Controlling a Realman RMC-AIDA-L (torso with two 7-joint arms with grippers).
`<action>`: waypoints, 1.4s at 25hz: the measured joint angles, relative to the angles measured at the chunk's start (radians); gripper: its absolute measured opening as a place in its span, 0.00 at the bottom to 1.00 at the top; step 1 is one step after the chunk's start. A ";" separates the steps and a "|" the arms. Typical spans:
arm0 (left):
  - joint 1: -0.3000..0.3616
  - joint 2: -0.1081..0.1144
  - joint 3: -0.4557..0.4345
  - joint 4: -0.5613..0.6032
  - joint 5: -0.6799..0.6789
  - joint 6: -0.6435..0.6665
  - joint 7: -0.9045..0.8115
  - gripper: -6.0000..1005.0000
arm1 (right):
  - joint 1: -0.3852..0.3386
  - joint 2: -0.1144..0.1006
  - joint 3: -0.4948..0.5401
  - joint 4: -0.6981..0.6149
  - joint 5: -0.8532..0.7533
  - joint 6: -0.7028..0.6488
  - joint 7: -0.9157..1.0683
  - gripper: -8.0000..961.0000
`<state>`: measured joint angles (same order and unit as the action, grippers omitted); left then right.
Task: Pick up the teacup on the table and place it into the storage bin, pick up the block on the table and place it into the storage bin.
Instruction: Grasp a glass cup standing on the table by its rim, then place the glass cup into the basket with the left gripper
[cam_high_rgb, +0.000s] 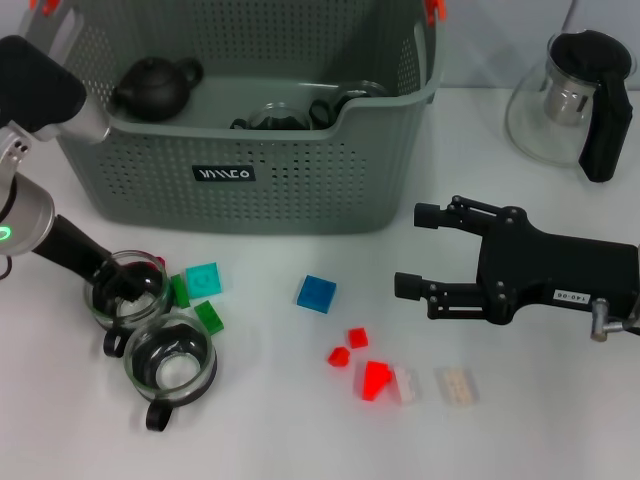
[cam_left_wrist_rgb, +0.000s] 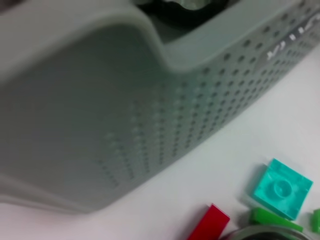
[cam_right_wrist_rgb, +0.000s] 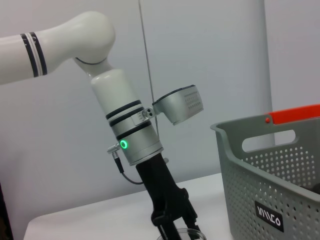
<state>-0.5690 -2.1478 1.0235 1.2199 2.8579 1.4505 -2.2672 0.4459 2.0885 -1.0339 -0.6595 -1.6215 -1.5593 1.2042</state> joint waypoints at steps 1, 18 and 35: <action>-0.001 0.001 0.000 0.000 0.000 -0.003 -0.004 0.80 | 0.000 0.000 0.000 0.000 0.000 0.000 0.000 0.97; 0.001 0.013 -0.014 -0.026 0.000 -0.012 -0.072 0.34 | 0.000 -0.004 0.000 -0.002 0.000 -0.021 0.009 0.97; -0.009 0.033 -0.192 -0.022 -0.049 0.062 -0.024 0.05 | 0.001 -0.004 0.000 -0.009 0.001 -0.035 0.030 0.96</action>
<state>-0.5779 -2.1151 0.8311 1.1981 2.8094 1.5124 -2.2909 0.4465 2.0847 -1.0339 -0.6685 -1.6208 -1.5946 1.2342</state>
